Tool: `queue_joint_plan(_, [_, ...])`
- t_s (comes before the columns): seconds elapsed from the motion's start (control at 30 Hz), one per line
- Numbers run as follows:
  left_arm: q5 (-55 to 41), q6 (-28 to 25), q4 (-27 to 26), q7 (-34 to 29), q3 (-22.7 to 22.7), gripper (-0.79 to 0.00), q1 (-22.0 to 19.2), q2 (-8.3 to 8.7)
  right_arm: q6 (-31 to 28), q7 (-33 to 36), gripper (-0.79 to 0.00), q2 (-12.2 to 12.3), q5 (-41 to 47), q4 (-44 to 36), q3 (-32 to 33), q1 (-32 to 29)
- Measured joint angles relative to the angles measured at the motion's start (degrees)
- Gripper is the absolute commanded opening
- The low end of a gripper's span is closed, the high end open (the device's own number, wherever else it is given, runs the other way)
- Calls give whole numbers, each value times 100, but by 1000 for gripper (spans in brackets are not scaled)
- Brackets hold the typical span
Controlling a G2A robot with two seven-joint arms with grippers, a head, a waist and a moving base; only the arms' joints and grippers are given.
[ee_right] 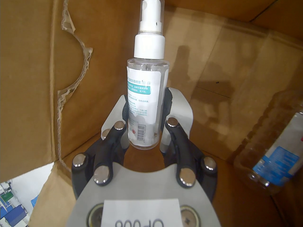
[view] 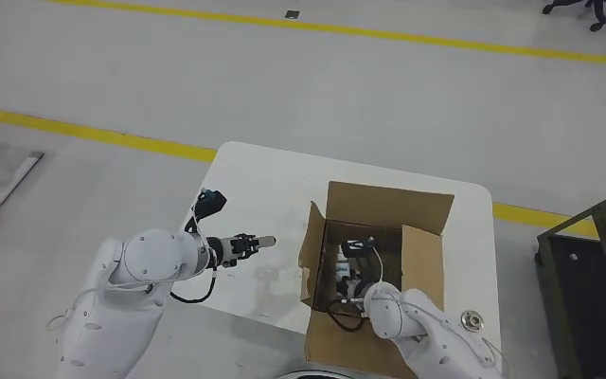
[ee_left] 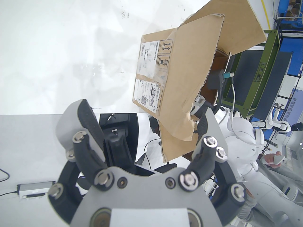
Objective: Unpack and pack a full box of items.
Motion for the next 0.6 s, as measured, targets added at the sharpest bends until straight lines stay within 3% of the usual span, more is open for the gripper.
queue_joint_plan(0.2, [0, 0, 0, 0, 0, 0, 0, 0, 175, -56, -785, -146, 87, 459, -243, 293])
queue_joint_plan(0.23, [0, 0, 0, 0, 0, 0, 0, 0, 176, -58, -757, -166, 98, 522, -275, 332])
queue_joint_plan(0.27, [0, 0, 0, 0, 0, 0, 0, 0, 181, -60, -616, -191, 116, 606, -313, 379])
queue_joint_plan(0.3, [0, 0, 0, 0, 0, 0, 0, 0, 189, -60, -539, -209, 133, 662, -340, 408])
queue_joint_plan(0.4, [0, 0, 0, 0, 0, 0, 0, 0, 208, -86, -419, -261, 185, 813, -389, 486])
queue_joint_plan(0.6, [0, 0, 0, 0, 0, 0, 0, 0, 229, -147, -394, -307, 147, 944, -365, 541])
